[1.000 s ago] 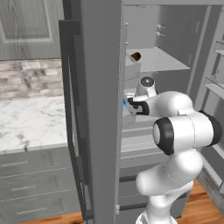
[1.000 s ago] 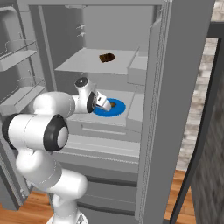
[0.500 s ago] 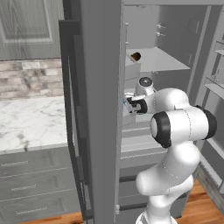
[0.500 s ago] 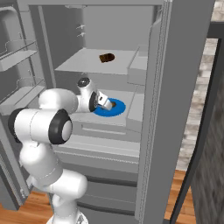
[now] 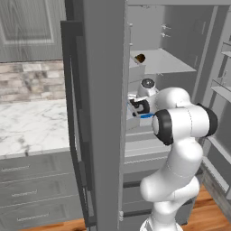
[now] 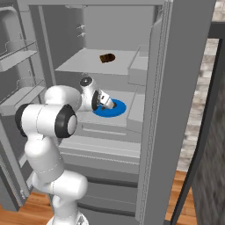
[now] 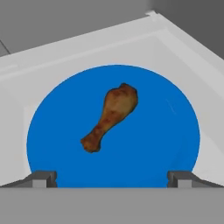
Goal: Transport the chicken drumstick from the fridge to the microwave and turn on the microwave.
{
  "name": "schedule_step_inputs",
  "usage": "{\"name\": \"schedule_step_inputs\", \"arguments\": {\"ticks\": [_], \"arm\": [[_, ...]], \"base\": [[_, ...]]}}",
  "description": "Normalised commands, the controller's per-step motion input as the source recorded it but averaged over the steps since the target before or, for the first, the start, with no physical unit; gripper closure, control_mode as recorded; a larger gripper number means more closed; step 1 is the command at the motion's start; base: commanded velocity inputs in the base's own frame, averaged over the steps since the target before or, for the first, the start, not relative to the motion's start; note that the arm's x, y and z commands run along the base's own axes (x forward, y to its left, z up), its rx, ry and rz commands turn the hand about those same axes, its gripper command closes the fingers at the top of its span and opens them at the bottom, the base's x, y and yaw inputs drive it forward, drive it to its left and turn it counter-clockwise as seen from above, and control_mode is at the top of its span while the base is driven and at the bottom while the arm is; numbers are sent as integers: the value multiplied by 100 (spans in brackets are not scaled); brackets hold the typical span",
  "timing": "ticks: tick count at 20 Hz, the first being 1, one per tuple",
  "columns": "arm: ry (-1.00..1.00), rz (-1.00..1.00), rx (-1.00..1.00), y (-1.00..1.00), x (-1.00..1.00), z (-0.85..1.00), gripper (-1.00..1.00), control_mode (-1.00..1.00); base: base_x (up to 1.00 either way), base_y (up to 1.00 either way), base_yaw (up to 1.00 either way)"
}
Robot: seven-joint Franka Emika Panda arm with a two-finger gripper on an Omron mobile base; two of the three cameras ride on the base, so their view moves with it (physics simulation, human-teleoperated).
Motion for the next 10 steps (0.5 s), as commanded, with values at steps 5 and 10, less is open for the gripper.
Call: {"name": "schedule_step_inputs", "arguments": {"ticks": [5, 10], "arm": [[0, 0, 0, 0, 26, -3, -100, -100], [0, 0, 0, 0, 18, -5, -100, -100]], "base": [[0, 0, 0], [0, 0, 0]]}}
